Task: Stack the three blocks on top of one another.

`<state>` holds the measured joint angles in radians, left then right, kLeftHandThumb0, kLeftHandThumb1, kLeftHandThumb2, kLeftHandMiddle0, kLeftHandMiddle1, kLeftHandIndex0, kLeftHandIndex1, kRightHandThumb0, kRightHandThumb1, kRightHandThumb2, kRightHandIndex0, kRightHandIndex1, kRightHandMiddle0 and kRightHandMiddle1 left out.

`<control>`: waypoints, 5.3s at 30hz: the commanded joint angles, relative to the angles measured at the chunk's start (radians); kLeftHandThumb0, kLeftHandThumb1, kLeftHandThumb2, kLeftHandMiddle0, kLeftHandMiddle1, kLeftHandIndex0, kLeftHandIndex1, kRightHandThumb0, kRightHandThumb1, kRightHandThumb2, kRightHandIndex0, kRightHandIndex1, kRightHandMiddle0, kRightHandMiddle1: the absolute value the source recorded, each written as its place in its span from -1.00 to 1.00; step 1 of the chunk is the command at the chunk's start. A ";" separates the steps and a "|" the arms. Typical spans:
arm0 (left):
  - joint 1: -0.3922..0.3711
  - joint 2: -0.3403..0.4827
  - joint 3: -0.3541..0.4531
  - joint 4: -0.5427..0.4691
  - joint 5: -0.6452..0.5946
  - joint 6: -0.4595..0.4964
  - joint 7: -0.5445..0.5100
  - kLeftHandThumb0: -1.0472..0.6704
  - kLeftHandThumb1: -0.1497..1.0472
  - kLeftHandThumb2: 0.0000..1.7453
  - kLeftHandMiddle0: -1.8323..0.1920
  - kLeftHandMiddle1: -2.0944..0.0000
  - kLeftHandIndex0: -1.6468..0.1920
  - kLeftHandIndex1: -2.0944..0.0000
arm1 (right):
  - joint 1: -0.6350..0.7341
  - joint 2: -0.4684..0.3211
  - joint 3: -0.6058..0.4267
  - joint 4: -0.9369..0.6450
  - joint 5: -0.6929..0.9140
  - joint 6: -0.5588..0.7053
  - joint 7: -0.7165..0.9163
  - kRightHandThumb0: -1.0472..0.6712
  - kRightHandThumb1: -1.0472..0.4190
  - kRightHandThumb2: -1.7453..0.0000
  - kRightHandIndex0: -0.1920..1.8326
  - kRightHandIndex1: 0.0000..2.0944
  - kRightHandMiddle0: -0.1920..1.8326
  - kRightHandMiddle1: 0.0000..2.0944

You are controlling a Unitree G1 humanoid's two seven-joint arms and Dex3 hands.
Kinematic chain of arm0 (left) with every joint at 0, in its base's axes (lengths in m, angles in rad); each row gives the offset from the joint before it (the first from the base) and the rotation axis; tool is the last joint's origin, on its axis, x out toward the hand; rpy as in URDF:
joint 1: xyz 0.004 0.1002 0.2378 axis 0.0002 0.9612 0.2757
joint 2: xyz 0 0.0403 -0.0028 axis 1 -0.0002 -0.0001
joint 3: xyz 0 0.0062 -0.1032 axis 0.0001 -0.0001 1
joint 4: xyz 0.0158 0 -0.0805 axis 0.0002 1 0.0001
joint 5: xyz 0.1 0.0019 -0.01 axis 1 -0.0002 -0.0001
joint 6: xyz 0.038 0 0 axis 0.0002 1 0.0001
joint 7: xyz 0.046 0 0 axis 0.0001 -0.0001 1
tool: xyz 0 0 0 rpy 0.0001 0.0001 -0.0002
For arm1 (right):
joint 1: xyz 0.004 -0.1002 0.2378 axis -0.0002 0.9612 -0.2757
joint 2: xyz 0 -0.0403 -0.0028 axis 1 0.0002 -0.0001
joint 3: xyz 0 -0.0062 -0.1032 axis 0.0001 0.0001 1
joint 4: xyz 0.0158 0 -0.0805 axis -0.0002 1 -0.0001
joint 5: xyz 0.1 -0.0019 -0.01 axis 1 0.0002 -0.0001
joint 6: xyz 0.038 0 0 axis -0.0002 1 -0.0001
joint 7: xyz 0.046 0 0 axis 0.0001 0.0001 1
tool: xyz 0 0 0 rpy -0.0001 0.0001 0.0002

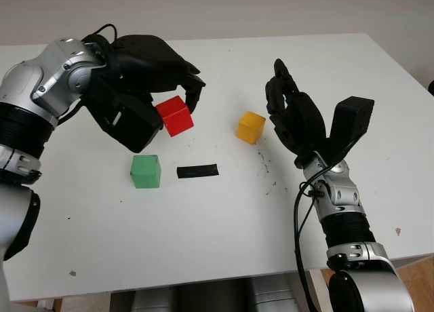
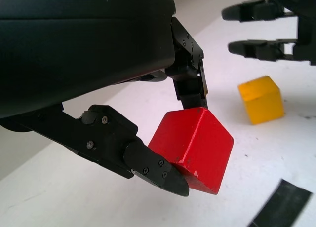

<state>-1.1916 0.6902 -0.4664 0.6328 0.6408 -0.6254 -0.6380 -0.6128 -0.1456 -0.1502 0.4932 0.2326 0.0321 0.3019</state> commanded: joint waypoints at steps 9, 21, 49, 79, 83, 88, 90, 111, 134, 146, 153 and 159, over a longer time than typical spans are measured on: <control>-0.048 -0.082 -0.006 -0.002 -0.023 0.023 -0.107 -0.24 0.76 -0.94 0.54 0.94 0.32 -0.39 | 0.010 0.008 0.004 -0.039 0.001 0.006 -0.013 -0.52 -1.00 0.32 -1.00 -1.00 -1.00 -1.00; -0.018 -0.107 -0.006 -0.006 -0.035 0.062 -0.117 -0.16 0.79 -0.93 0.55 0.95 0.39 -0.50 | 0.020 0.010 0.016 -0.062 -0.004 0.012 -0.018 -0.54 -1.00 0.34 -1.00 -1.00 -1.00 -1.00; 0.138 -0.083 -0.036 -0.087 0.101 -0.097 0.067 -0.12 0.69 -0.95 0.48 0.93 0.26 -0.58 | 0.047 0.008 0.025 -0.105 -0.007 0.021 -0.028 -0.54 -1.00 0.33 -1.00 -1.00 -1.00 -1.00; 0.138 -0.082 -0.103 -0.057 0.293 -0.135 0.275 -0.22 0.62 -0.94 0.46 0.93 0.26 -0.43 | 0.089 0.008 0.029 -0.157 -0.001 0.035 -0.027 -0.54 -1.00 0.32 -1.00 -1.00 -1.00 -1.00; 0.141 -0.082 -0.111 -0.050 0.308 -0.142 0.301 -0.25 0.60 -0.95 0.46 0.92 0.25 -0.41 | 0.090 0.010 0.030 -0.158 -0.002 0.035 -0.026 -0.53 -1.00 0.31 -1.00 -1.00 -1.00 -1.00; 0.142 -0.086 -0.125 -0.036 0.330 -0.150 0.345 -0.28 0.57 -0.94 0.44 0.92 0.21 -0.37 | 0.090 0.013 0.031 -0.159 -0.003 0.033 -0.033 -0.53 -1.00 0.30 -1.00 -1.00 -1.00 -1.00; 0.141 -0.087 -0.127 -0.030 0.327 -0.152 0.346 -0.28 0.57 -0.94 0.44 0.92 0.20 -0.36 | 0.090 0.012 0.032 -0.159 -0.004 0.032 -0.033 -0.53 -1.00 0.30 -1.00 -1.00 -1.00 -1.00; 0.146 -0.085 -0.139 -0.039 0.327 -0.149 0.313 -0.64 0.72 -0.94 0.80 0.97 0.56 0.84 | 0.107 0.021 0.033 -0.188 0.003 0.039 -0.038 -0.52 -1.00 0.29 -1.00 -1.00 -1.00 -1.00; 0.136 0.016 0.112 -0.159 -0.153 0.003 -0.051 -0.99 0.84 -0.87 1.00 1.00 1.00 1.00 | 0.090 0.012 0.028 -0.168 -0.001 0.025 -0.036 -0.54 -1.00 0.30 -1.00 -1.00 -1.00 -1.00; 0.305 -0.089 0.408 0.003 -0.541 0.309 0.061 -0.79 1.00 -0.32 1.00 1.00 1.00 1.00 | -0.016 -0.074 0.013 -0.061 -0.029 -0.007 0.018 -0.56 -1.00 0.31 -1.00 -1.00 -1.00 -1.00; 0.418 -0.168 0.538 0.068 -0.695 0.412 0.132 -0.74 1.00 -0.35 1.00 1.00 1.00 1.00 | -0.111 -0.155 0.014 0.047 -0.055 -0.027 0.086 -0.56 -1.00 0.29 -1.00 -1.00 -1.00 -1.00; 0.485 -0.194 0.599 0.059 -0.756 0.456 0.172 -0.73 1.00 -0.38 1.00 1.00 1.00 1.00 | -0.195 -0.218 0.036 0.152 -0.118 -0.068 0.115 -0.52 -1.00 0.34 -1.00 -1.00 -1.00 -1.00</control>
<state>-0.7115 0.4936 0.1135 0.6967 -0.1058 -0.1708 -0.4711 -0.7597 -0.3379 -0.1181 0.6244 0.1256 -0.0151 0.4149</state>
